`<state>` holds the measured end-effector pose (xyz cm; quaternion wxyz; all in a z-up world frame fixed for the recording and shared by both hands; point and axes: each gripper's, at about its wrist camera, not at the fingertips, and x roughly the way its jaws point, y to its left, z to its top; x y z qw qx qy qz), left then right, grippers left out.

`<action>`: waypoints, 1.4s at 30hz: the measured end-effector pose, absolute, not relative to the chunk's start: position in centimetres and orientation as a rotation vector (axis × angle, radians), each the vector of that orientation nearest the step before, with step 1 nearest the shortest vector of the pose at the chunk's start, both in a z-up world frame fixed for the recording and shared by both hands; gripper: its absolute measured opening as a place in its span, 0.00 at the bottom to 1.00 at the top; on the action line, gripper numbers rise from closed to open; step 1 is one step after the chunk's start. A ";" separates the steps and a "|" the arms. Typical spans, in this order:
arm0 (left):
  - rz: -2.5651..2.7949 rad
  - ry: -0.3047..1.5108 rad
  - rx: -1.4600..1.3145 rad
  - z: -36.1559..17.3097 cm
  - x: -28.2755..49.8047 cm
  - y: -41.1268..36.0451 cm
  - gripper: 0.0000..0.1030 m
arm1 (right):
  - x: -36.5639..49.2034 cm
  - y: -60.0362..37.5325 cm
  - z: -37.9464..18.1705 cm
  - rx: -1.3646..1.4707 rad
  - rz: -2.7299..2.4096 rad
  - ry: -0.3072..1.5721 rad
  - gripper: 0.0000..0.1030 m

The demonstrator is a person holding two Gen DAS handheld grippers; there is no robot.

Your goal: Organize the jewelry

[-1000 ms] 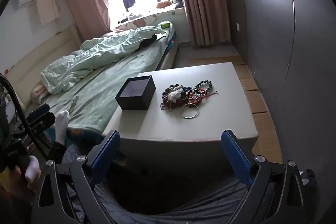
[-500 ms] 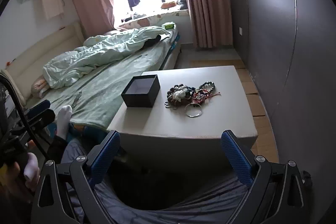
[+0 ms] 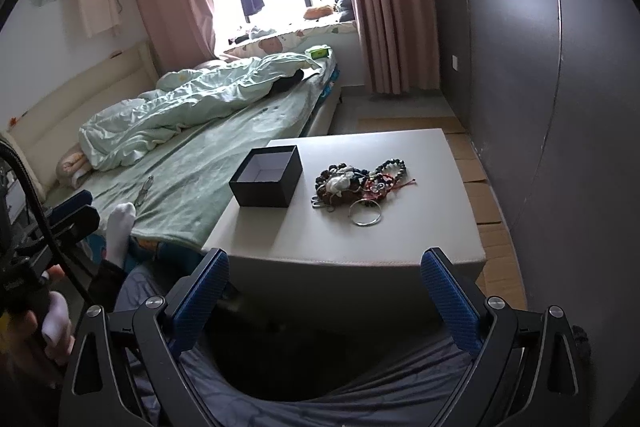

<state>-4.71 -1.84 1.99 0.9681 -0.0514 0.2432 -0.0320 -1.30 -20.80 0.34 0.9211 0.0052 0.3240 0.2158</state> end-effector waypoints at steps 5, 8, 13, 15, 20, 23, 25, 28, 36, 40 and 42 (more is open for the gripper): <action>-0.066 0.489 -0.109 2.1 -4.7 -1.9 1.00 | -1.3 -21.2 0.5 0.017 0.435 0.651 0.94; -0.066 0.489 -0.111 2.1 -4.7 -1.9 1.00 | -1.4 -21.4 0.6 0.019 0.434 0.647 0.94; -0.071 0.489 -0.110 1.9 -4.9 -1.7 1.00 | -1.5 -21.5 0.6 0.023 0.437 0.645 0.94; -0.073 0.489 -0.110 1.9 -4.9 -1.7 1.00 | -1.6 -21.5 0.7 0.027 0.439 0.644 0.94; -0.075 0.492 -0.108 1.9 -4.7 -1.9 1.00 | -1.9 -21.6 0.8 0.023 0.438 0.633 0.94; -0.074 0.490 -0.107 2.0 -4.7 -2.0 1.00 | -2.1 -21.6 0.7 0.022 0.436 0.632 0.94; -0.073 0.489 -0.108 2.1 -4.6 -2.1 1.00 | -2.1 -21.6 0.7 0.021 0.436 0.630 0.94; -0.074 0.489 -0.107 2.1 -4.6 -2.2 1.00 | -2.0 -21.6 0.8 0.021 0.437 0.632 0.94; -0.074 0.490 -0.109 1.9 -4.7 -1.7 1.00 | -2.0 -22.1 1.0 0.028 0.420 0.609 0.94; -0.077 0.486 -0.108 2.0 -4.6 -1.8 1.00 | -2.1 -22.2 1.0 0.027 0.417 0.603 0.94; -0.076 0.484 -0.103 2.1 -4.4 -1.8 1.00 | -2.2 -22.1 0.9 0.024 0.415 0.600 0.94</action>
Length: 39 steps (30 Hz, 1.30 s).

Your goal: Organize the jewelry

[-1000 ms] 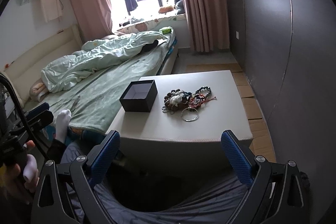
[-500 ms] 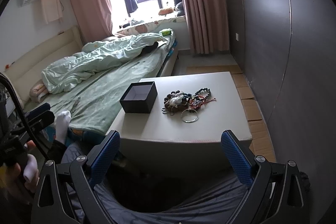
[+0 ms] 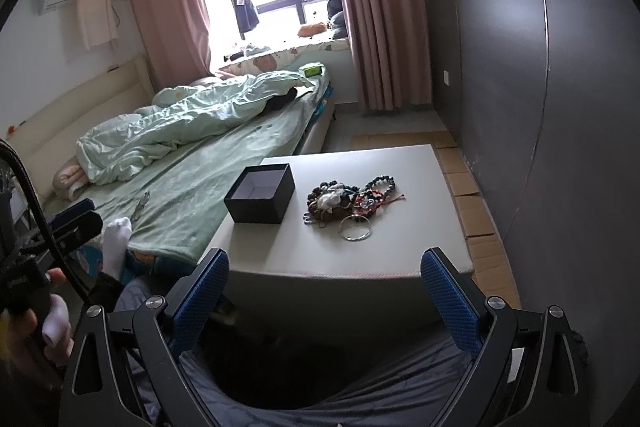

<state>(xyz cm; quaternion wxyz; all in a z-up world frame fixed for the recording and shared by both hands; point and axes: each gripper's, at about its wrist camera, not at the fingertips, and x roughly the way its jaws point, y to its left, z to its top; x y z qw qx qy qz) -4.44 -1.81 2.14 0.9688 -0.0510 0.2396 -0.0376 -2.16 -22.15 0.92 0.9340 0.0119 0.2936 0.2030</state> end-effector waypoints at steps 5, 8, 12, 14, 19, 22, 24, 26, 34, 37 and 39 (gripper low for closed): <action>-0.079 0.488 -0.099 2.0 -3.8 -1.7 1.00 | -2.1 -21.9 0.7 0.015 0.405 0.589 0.94; -0.084 0.497 -0.094 1.8 -3.2 -1.6 1.00 | -1.7 -22.0 0.6 0.016 0.408 0.581 0.94; -0.090 0.513 -0.096 1.4 -2.1 -1.5 1.00 | -1.0 -22.2 0.4 0.005 0.383 0.579 0.94; -0.093 0.523 -0.092 1.2 -1.5 -1.5 1.00 | -1.0 -22.4 0.4 0.013 0.369 0.553 0.94; -0.112 0.544 -0.095 0.7 0.3 -1.6 1.00 | 0.4 -23.9 0.2 0.064 0.335 0.541 0.94; -0.129 0.561 -0.092 0.3 1.5 -1.9 1.00 | 1.3 -24.4 -0.5 0.067 0.314 0.549 0.94; -0.139 0.572 -0.091 -0.1 2.3 -2.1 0.99 | 1.8 -24.5 -1.0 0.067 0.316 0.561 0.94; -0.147 0.581 -0.089 -0.5 3.1 -2.3 0.98 | 2.6 -24.6 -1.6 0.065 0.324 0.582 0.94; -0.200 0.646 -0.075 -2.4 6.8 -3.8 0.83 | 5.2 -25.0 -4.4 0.072 0.360 0.651 0.94; -0.218 0.673 -0.073 -3.3 8.2 -4.4 0.78 | 6.1 -25.4 -5.4 0.083 0.368 0.673 0.94; -0.228 0.697 -0.072 -4.0 9.2 -4.8 0.73 | 6.6 -25.7 -5.7 0.092 0.368 0.682 0.94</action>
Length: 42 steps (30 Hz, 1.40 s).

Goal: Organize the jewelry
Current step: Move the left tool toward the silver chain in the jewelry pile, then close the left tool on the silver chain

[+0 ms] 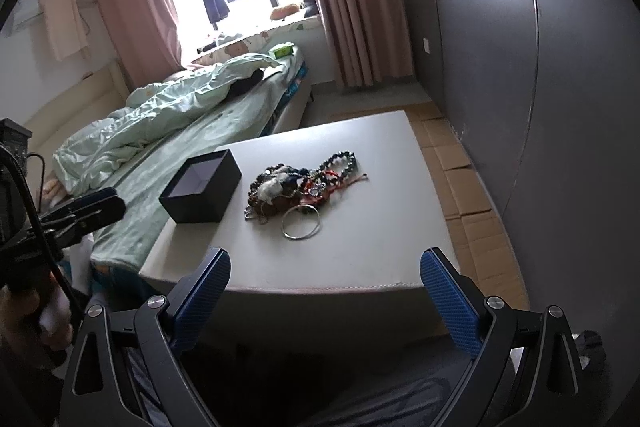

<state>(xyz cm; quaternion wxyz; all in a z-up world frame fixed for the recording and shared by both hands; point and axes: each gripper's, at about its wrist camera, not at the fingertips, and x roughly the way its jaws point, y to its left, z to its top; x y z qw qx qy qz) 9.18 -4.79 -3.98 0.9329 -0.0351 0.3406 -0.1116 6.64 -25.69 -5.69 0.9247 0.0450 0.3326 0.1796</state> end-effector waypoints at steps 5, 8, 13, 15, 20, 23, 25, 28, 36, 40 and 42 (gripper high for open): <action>-0.245 0.753 -0.065 -5.9 11.5 -5.6 0.63 | 8.1 -26.6 -7.1 0.122 0.368 0.715 0.93; -0.244 0.788 -0.057 -7.2 12.9 -6.0 0.58 | 9.0 -26.9 -8.0 0.131 0.372 0.741 0.87; -0.243 0.848 -0.049 -9.1 15.3 -6.2 0.55 | 10.6 -26.9 -9.4 0.142 0.376 0.780 0.87; -0.239 0.868 -0.043 -9.8 16.2 -6.3 0.55 | 11.1 -27.0 -9.8 0.146 0.378 0.792 0.87; -0.223 0.902 -0.017 -11.4 18.3 -6.4 0.55 | 12.3 -27.1 -10.5 0.148 0.377 0.819 0.87; -0.219 0.924 -0.013 -12.3 19.5 -6.2 0.55 | 13.0 -27.2 -11.0 0.155 0.378 0.837 0.87; -0.204 0.939 -0.001 -12.7 20.2 -6.1 0.55 | 13.3 -27.1 -11.4 0.158 0.378 0.849 0.87; -0.190 0.960 0.016 -13.4 21.1 -5.9 0.55 | 13.6 -27.1 -11.7 0.159 0.381 0.862 0.87; -0.176 1.002 0.077 -15.0 23.1 -6.3 0.53 | 14.5 -26.8 -12.2 0.161 0.384 0.879 0.87; -0.185 0.979 0.090 -15.2 23.5 -6.6 0.52 | 14.7 -26.9 -12.5 0.163 0.384 0.892 0.87; -0.191 0.969 0.087 -15.3 23.7 -6.6 0.52 | 14.8 -26.9 -12.7 0.166 0.382 0.896 0.87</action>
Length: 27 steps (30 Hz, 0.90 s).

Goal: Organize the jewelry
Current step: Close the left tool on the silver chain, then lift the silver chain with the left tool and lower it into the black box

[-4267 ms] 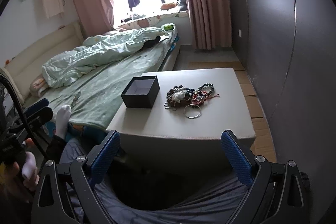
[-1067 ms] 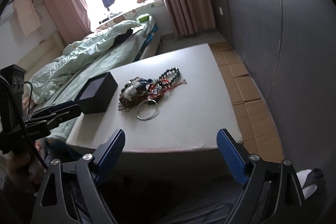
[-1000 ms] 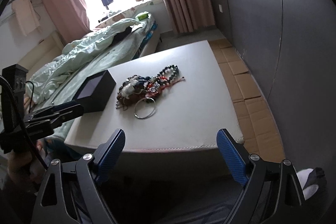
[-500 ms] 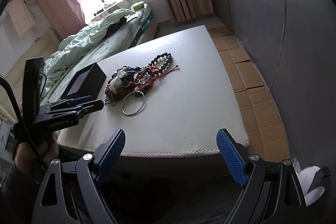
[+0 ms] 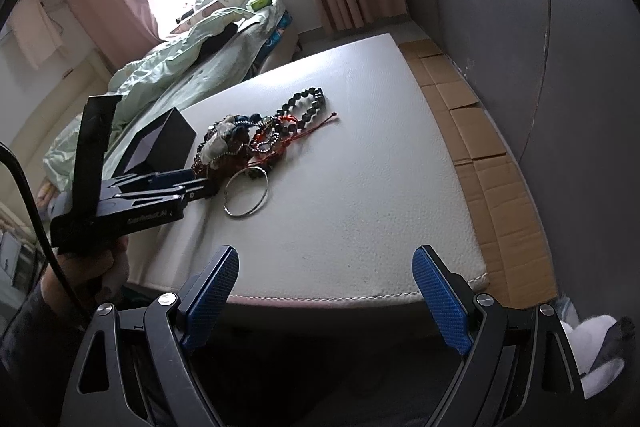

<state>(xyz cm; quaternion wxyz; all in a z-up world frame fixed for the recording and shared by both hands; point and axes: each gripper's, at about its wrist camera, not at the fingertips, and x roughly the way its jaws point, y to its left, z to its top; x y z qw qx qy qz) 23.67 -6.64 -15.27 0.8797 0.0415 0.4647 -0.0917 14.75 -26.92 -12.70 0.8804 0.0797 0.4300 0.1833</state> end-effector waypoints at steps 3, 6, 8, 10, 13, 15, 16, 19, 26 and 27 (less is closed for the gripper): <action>-0.188 0.966 0.087 -15.3 23.6 -6.7 0.51 | 14.8 -27.0 -13.0 0.174 0.381 0.906 0.87; -0.186 0.961 0.095 -15.3 23.1 -6.8 0.43 | 15.0 -27.0 -13.2 0.178 0.383 0.912 0.87; -0.189 0.963 0.094 -15.2 22.7 -6.7 0.26 | 15.0 -26.8 -13.2 0.177 0.389 0.914 0.87; -0.192 0.968 0.087 -15.2 22.4 -6.5 0.09 | 15.0 -26.5 -13.2 0.169 0.396 0.917 0.87; -0.218 0.975 0.045 -15.1 22.0 -5.8 0.06 | 15.3 -25.8 -13.1 0.153 0.412 0.919 0.87; -0.222 0.969 0.036 -14.9 21.6 -5.7 0.02 | 15.4 -25.4 -13.1 0.141 0.420 0.920 0.87; -0.226 0.964 0.026 -14.6 21.4 -5.5 0.02 | 15.5 -25.1 -13.0 0.134 0.424 0.920 0.87; -0.230 0.940 -0.002 -13.5 20.9 -4.8 0.02 | 15.9 -24.4 -12.8 0.115 0.438 0.922 0.87; -0.238 0.843 -0.015 -8.8 20.2 -3.9 0.02 | 17.4 -22.6 -12.4 0.065 0.470 0.931 0.87; -0.241 0.828 -0.015 -8.0 20.1 -3.9 0.02 | 17.7 -22.3 -12.4 0.054 0.477 0.933 0.87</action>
